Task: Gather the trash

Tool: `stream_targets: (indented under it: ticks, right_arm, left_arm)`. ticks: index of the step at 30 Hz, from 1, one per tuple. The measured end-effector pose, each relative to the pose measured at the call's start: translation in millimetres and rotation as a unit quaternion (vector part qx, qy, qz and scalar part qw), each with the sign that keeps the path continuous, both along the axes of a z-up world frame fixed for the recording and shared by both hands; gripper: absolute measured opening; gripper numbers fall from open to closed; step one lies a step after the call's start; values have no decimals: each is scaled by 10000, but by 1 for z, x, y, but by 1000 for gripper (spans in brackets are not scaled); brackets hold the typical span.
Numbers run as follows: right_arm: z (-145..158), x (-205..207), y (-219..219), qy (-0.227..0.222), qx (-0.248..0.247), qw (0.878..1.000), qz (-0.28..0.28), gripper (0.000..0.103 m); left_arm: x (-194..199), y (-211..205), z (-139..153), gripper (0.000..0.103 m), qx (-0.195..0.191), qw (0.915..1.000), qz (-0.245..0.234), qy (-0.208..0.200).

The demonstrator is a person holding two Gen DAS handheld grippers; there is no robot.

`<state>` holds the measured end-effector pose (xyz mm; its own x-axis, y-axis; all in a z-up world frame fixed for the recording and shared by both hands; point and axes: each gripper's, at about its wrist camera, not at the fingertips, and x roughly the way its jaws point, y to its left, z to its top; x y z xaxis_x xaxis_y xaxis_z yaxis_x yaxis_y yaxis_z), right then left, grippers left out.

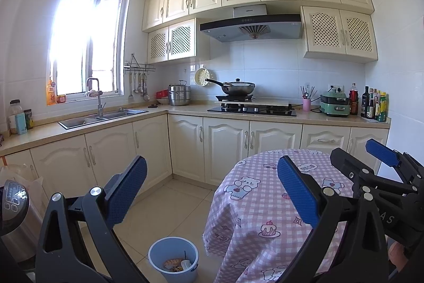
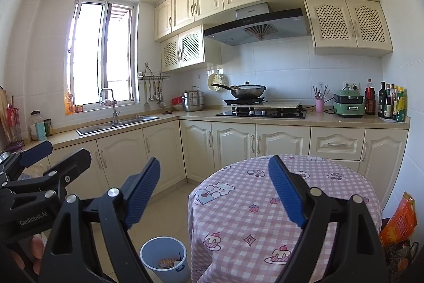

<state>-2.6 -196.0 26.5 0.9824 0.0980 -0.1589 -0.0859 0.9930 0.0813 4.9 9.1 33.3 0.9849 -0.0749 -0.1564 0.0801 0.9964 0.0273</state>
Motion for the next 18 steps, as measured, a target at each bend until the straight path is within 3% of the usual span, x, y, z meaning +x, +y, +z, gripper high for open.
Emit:
stream_targets:
  ticks: [18]
  right_arm:
    - [-3,3,-3,47,36,10000,65,83]
  left_arm:
    - [0,1,-5,95,9,10000,8,37]
